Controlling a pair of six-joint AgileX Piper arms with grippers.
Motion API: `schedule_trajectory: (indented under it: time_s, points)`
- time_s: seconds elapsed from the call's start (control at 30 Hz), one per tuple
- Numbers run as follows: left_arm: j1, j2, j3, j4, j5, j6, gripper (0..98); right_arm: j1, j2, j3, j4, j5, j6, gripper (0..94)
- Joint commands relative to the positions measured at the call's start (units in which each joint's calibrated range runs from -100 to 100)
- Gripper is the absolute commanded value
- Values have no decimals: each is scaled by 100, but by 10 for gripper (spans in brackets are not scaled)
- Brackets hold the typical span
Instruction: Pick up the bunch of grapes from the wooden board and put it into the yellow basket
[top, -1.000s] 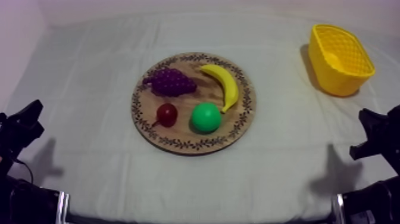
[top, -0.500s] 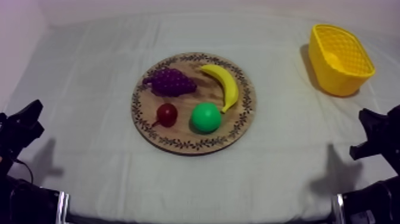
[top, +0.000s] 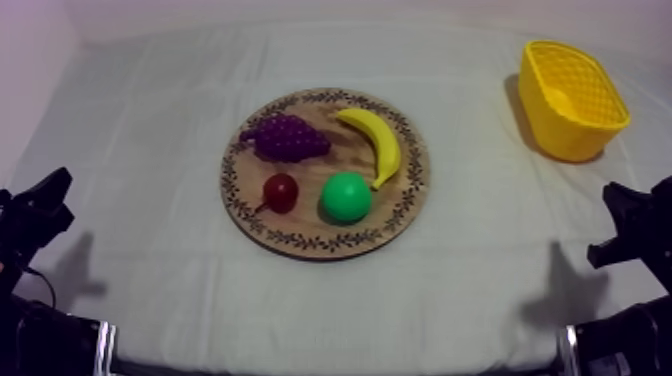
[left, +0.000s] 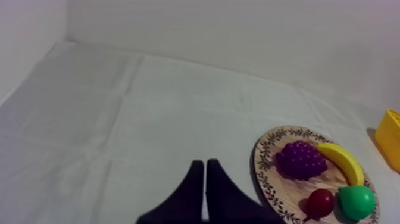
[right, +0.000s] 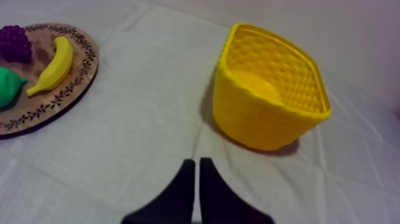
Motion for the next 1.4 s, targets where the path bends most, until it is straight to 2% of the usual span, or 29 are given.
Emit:
schedule_trajectory:
  time_s: [0.0, 0.53, 0.8, 1.03, 1.37]
  points:
    - [-3, 0, -3, 2, 1, -1, 1, 1, 2, -4, -2, -1, 7, 5]
    - [-3, 0, -3, 2, 1, -1, 1, -14, 2, -4, -2, -1, -131, 5]
    - [-3, 0, -3, 2, 1, -1, 1, -49, 281, -301, 183, -8, -76, 4]
    - [-3, 0, -3, 2, 1, -1, 1, -161, 1381, -1590, 193, 239, 82, 4]
    - [-3, 0, -3, 2, 1, -1, 1, -340, 3844, -4273, -148, 621, 523, 4]
